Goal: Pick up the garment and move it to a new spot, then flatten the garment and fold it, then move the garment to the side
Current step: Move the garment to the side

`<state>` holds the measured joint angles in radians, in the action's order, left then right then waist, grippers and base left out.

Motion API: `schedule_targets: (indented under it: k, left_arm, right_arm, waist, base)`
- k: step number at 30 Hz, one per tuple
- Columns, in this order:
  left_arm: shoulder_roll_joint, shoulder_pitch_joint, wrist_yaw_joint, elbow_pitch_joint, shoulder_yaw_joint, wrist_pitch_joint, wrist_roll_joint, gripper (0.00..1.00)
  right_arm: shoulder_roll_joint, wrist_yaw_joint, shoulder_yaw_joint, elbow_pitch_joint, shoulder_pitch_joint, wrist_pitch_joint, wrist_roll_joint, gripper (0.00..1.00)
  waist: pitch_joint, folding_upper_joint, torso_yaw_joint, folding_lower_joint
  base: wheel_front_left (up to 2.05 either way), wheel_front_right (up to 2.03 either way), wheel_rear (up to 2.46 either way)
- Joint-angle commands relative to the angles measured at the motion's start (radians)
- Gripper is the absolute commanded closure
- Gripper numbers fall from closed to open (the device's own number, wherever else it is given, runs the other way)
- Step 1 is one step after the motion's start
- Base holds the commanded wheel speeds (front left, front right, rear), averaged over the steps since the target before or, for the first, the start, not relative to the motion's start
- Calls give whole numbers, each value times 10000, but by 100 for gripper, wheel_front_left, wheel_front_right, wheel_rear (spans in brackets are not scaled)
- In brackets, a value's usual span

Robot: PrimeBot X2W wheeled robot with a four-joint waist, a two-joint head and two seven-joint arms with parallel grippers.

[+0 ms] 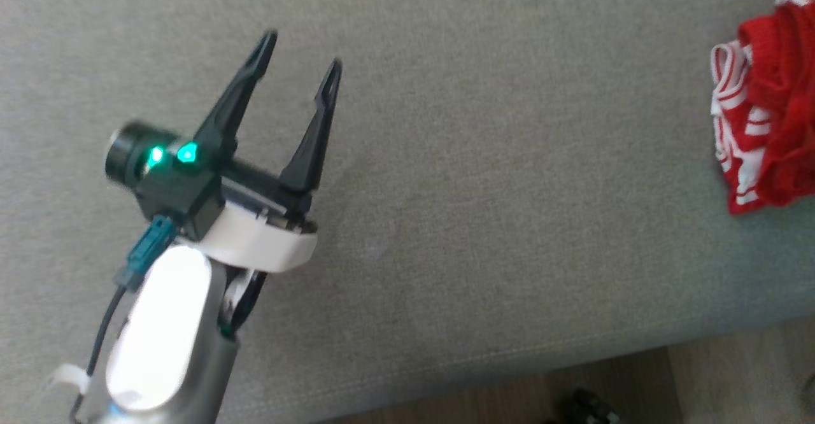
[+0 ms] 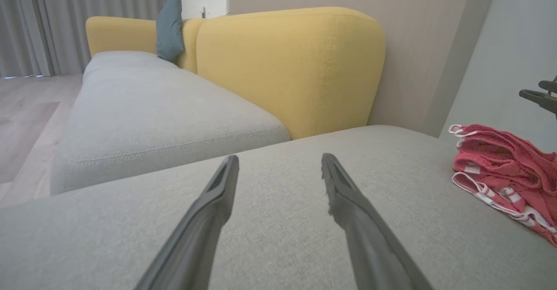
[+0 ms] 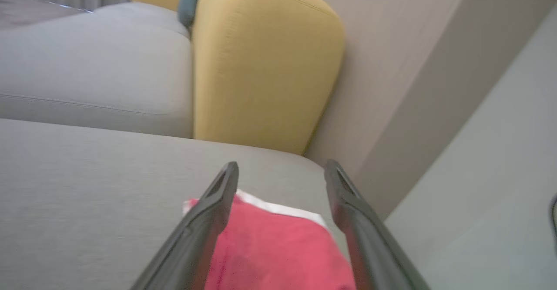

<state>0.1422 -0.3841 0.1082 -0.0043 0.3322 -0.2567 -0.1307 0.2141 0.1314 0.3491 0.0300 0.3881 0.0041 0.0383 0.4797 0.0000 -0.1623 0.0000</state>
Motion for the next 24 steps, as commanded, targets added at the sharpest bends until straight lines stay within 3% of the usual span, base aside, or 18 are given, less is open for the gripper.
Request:
schedule_targets:
  k: [1,8,14,24]
  left_arm:
    - [15,278,-134,-160,-490,-51,-133,0]
    - [-137,1058,-437,308,-933,-51,-404,0]
    - [-236,1699,-708,421,-1523,-51,-722,0]
    - [34,2440,-732,941,-1730,-34,-748,0]
  right_arm:
    - [-194,-7,-531,-604,-690,-206,-86,0]
    - [-1138,-7,-2045,-1017,-1758,-484,-404,0]
    - [-1463,-7,-3120,-837,-2194,-507,-838,0]
    - [-1612,-7,-3299,-652,-3110,-510,-957,0]
  waist:
    - [-701,0,244,0]
    - [-1740,0,767,0]
    - [-2452,0,1351,0]
    - [-3499,0,1816,0]
  base:
    - [0,0,0]
    - [0,0,0]
    - [0,0,0]
    - [0,0,0]
